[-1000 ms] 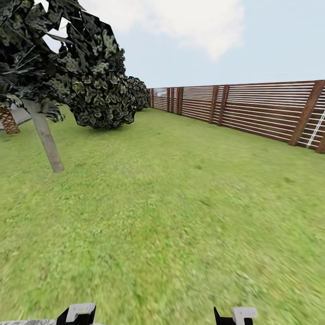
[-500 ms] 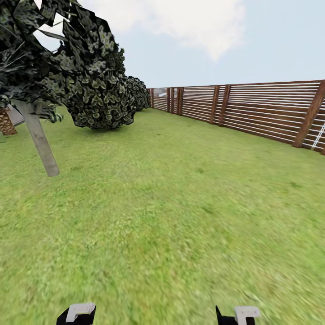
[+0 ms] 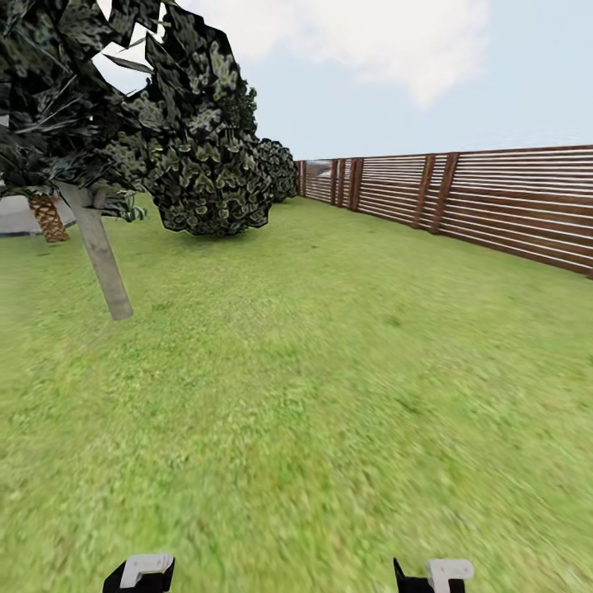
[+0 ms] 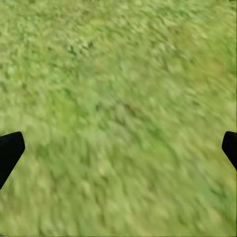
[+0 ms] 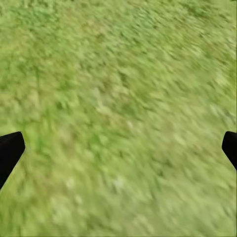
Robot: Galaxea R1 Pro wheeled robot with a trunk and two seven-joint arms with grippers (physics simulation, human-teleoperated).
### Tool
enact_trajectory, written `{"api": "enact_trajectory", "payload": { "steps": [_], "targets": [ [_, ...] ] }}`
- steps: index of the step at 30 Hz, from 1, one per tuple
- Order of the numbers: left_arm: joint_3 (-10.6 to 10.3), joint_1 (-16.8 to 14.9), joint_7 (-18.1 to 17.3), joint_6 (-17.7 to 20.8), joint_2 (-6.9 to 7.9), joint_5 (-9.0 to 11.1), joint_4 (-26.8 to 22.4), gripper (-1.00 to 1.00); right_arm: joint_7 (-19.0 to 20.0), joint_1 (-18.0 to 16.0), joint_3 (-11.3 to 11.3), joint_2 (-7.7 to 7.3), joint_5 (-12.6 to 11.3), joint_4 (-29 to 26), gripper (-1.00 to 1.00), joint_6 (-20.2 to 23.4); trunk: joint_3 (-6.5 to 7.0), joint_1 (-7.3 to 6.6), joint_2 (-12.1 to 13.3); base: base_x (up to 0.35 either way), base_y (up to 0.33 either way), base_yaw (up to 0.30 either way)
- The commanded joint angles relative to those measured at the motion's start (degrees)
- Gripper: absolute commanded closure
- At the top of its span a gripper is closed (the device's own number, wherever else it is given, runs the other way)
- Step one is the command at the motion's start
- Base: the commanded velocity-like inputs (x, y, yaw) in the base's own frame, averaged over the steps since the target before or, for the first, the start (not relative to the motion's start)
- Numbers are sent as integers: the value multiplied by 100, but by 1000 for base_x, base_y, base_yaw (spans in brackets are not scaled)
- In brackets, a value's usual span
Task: In the garden, pick up the pesticide atomizer on the floor and spray pesticide onto both trees until each tree trunk is fully covered.
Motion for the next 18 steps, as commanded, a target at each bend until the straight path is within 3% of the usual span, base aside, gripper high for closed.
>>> {"api": "enact_trajectory", "payload": {
  "steps": [1, 9, 18],
  "targets": [
    [0, 0, 0, 0, -1, 1, 0, -100, 0, 0, 0, 0, 0, 0, -100, 0, 0, 0, 0, 340, 0, 278],
    [2, -2, 0, 0, 1, 19, 0, -100, 0, 0, 0, 0, 0, 0, -100, 2, 0, 0, 0, 299, 0, 279],
    [6, 0, 0, 0, 1, 45, 0, -100, 0, 0, 0, 0, 0, 0, -100, -1, 0, 0, 0, 61, 0, 279]
  ]
}}
